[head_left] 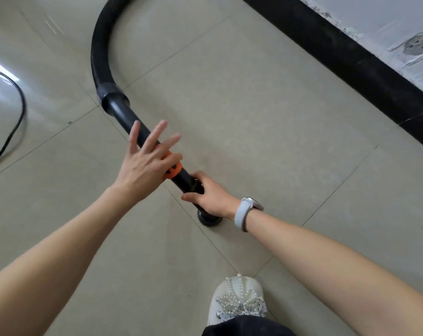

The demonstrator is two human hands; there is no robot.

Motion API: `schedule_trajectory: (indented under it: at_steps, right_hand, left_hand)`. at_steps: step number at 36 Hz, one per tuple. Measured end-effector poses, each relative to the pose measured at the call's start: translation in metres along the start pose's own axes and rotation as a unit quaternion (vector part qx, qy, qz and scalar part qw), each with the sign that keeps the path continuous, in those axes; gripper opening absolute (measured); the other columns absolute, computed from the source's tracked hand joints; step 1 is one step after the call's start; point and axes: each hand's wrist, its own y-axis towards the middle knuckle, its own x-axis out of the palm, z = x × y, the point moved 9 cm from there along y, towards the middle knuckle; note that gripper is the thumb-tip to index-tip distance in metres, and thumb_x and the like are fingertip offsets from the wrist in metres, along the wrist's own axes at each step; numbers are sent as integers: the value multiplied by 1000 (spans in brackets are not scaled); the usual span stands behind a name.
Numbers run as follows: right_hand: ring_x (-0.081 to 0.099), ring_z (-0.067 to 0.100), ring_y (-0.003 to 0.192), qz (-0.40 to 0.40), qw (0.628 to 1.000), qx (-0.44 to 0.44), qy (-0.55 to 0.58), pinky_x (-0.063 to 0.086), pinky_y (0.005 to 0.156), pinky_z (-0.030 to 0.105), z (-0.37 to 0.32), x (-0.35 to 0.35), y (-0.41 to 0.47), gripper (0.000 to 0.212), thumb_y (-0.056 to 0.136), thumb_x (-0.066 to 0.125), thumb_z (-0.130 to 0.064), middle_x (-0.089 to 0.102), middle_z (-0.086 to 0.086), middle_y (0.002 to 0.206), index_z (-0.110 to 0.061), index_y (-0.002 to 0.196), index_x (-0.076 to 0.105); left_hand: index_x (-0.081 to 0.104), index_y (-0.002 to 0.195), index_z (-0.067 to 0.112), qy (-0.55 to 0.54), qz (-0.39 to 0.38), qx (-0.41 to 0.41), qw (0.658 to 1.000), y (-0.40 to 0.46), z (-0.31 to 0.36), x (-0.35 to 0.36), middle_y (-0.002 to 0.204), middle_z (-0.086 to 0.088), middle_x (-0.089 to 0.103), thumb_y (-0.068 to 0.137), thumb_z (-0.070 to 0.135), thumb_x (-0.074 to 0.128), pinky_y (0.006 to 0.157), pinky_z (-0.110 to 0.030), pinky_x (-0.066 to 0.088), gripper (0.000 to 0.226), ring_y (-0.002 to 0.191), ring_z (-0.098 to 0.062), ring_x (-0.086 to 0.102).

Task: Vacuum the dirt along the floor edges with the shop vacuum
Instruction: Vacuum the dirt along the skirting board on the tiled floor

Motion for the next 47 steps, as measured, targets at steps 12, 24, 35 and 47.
schedule_trajectory:
  at_steps: [12, 24, 35, 47]
  right_hand:
    - [59, 24, 91, -16, 979, 15, -203, 40, 70, 29, 49, -40, -39, 39, 86, 63, -26, 60, 5, 110, -16, 121, 48]
    - [54, 23, 105, 16, 954, 84, -288, 43, 88, 33, 121, -177, -111, 35, 85, 62, -18, 54, 5, 113, -14, 119, 53]
    - [42, 26, 124, 251, 920, 167, -250, 40, 97, 36, 144, -296, -218, 33, 94, 53, -15, 49, 7, 130, -12, 127, 49]
    - [59, 13, 104, 449, 801, 89, 386, 49, 97, 38, -84, -393, -362, 46, 97, 47, -41, 59, 3, 123, -17, 136, 44]
  left_hand:
    - [58, 71, 13, -11, -131, 55, 990, 24, 60, 18, 63, -4, 55, 65, 17, 75, 60, -34, 44, 19, 53, -26, 53]
    - [61, 77, 16, -91, -110, 168, 976, 111, 147, 20, 61, 1, 57, 56, 42, 87, 50, -30, 43, 42, 51, -24, 58]
    - [45, 110, 18, -71, -206, 154, 964, 190, 233, -47, 101, 1, 58, 89, 65, 42, 67, -29, 33, 52, 92, -23, 61]
    - [38, 95, 15, -335, -240, -99, 906, 253, 233, -300, 74, 2, 49, 91, 56, 49, 61, -36, 37, 42, 72, -29, 54]
